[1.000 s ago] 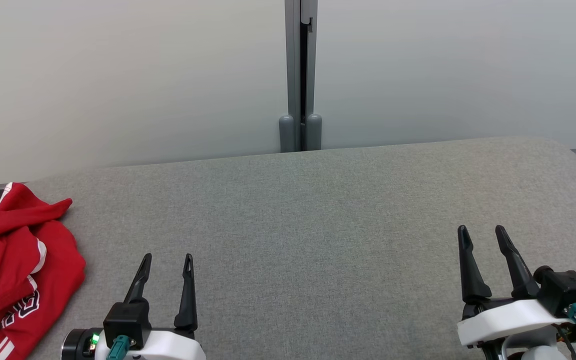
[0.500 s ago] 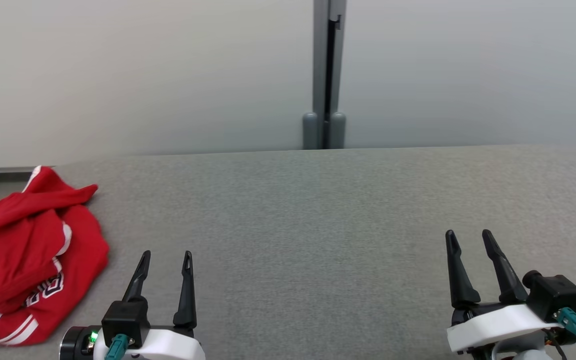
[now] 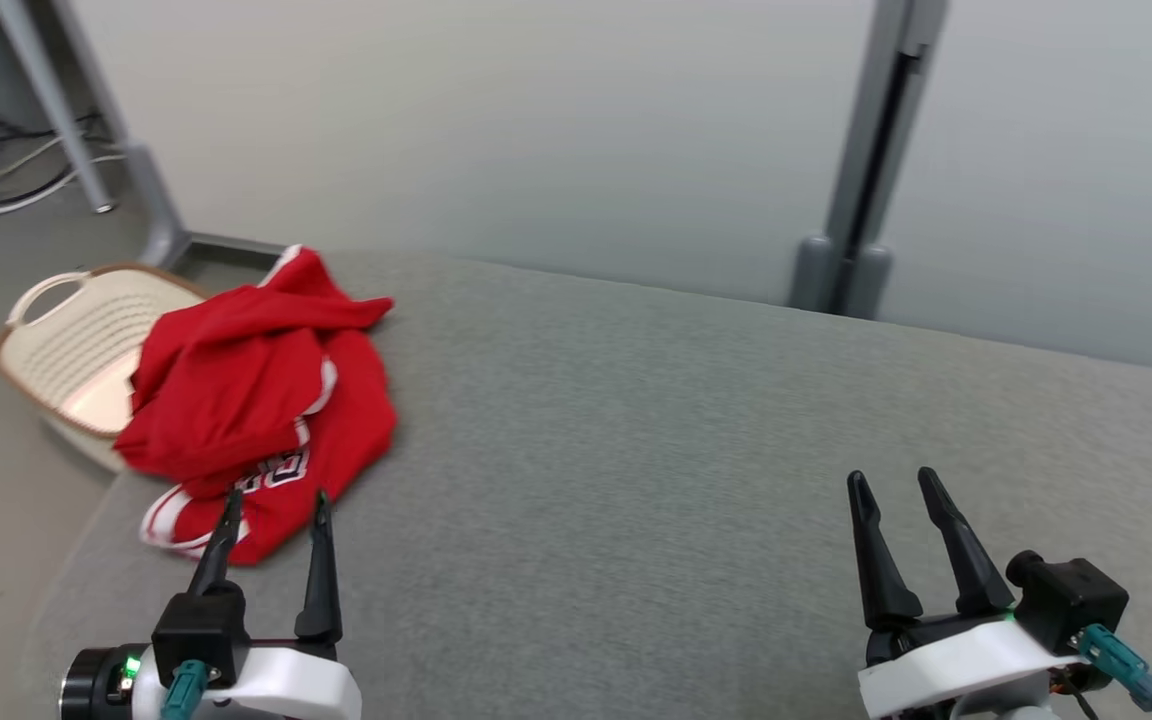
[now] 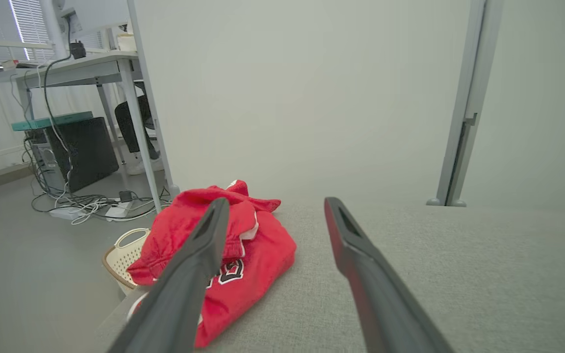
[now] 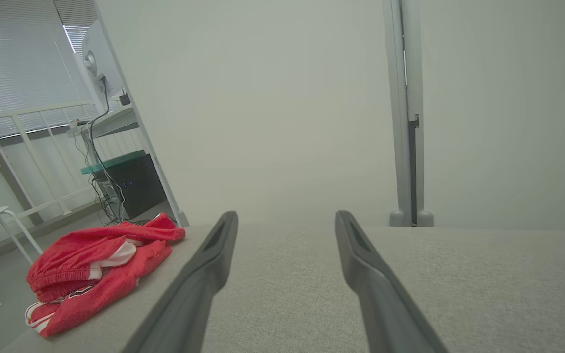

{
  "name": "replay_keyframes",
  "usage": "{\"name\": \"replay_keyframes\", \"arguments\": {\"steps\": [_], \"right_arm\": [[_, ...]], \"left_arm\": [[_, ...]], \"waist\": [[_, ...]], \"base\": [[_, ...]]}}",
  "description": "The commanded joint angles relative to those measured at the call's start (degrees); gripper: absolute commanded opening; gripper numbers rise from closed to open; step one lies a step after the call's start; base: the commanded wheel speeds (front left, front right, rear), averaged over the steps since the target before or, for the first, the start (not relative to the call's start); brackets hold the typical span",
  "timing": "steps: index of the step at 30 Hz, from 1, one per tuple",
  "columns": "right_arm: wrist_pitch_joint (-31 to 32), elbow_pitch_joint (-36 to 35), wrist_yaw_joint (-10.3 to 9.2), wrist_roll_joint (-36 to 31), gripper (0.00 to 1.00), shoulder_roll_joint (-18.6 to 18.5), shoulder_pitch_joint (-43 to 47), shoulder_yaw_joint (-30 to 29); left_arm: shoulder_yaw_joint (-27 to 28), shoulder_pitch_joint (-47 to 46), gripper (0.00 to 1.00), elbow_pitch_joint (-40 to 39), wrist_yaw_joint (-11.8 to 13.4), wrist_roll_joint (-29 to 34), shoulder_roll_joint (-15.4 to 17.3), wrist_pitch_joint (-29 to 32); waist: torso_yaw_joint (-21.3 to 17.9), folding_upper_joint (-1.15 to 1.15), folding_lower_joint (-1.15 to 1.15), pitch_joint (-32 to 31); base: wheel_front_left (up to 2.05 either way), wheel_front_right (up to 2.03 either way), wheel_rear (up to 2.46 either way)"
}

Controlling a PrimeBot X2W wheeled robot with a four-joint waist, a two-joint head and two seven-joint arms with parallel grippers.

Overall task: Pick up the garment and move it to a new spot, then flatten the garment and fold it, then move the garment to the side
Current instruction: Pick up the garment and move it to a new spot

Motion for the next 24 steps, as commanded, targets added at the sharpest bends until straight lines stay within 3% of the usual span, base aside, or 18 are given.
{"name": "replay_keyframes", "arguments": {"steps": [1,8,14,24], "right_arm": [[-0.6,0.2,0.0,0.5,1.0,-0.2,-0.4,0.3],[-1.1,0.8,0.0,1.1,1.0,-0.1,-1.6,3.3],[-1.3,2.4,0.0,2.2,1.0,-0.2,-4.5,6.8],[-1.8,4.6,0.0,2.9,1.0,-0.2,-5.5,7.2]], "left_arm": [[0.4,-0.8,1.0,-0.2,-0.4,0.3,0.2,-0.1],[2.0,-0.2,1.0,-0.5,-0.1,0.3,0.2,-0.1],[4.2,1.3,1.0,-1.9,1.2,-0.7,-0.2,-0.1],[5.1,1.1,1.0,-1.7,0.9,-0.6,-0.5,-0.1]], "waist": [[4.3,0.0,0.0,0.0],[10.5,0.0,0.0,0.3],[11.6,0.0,0.0,1.7],[11.4,0.0,0.0,1.6]], "base": [[0.0,0.0,0.0],[0.0,0.0,0.0],[0.0,0.0,0.0],[0.0,0.0,0.0]]}}
